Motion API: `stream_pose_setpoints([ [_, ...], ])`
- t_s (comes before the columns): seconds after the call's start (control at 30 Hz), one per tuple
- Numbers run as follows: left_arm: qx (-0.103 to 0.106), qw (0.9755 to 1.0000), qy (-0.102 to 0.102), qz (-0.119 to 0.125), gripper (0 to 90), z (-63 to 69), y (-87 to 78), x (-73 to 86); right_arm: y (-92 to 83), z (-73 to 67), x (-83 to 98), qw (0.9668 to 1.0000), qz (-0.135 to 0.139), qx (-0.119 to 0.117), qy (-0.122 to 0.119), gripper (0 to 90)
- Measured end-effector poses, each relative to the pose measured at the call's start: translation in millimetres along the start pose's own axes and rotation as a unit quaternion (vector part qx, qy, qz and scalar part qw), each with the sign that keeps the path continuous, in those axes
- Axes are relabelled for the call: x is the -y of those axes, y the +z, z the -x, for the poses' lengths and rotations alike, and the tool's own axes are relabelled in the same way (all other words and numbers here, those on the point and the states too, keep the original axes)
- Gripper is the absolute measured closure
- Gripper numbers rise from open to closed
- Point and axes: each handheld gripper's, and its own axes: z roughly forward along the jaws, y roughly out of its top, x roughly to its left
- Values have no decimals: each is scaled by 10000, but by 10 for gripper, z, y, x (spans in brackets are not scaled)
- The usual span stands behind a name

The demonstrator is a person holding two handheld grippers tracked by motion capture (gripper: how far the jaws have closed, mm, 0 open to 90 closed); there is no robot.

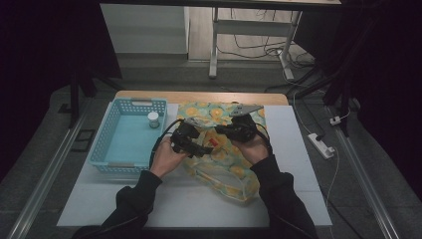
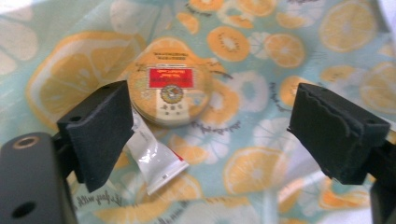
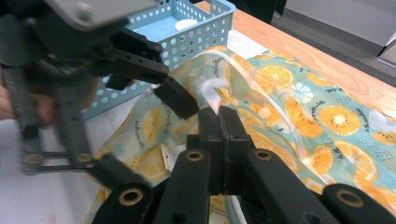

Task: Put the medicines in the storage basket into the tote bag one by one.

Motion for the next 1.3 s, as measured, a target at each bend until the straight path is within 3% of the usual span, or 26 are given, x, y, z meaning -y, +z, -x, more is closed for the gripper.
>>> stream_pose_setpoints([
  [0.37, 280, 9992, -163, 249, 40, -43, -307, 86, -7, 10, 3, 10000, 3, 1, 14, 900],
  [0.57, 168, 9996, -92, 222, 5, -90, -442, 132, -9, 12, 3, 10000, 4, 2, 18, 900],
  [0.8, 117, 9993, -190, 312, 1, -226, -601, 214, -7, 9, 4, 10000, -3, -10, 16, 900],
  [0.93, -57, 9993, -196, 299, 1, -309, -681, 271, -3, 6, 5, 10000, -13, -16, 5, 900],
  [1.3, -437, 9973, -465, 375, 1, -588, -900, 395, -2, 4, 4, 10000, -13, -15, -4, 900],
])
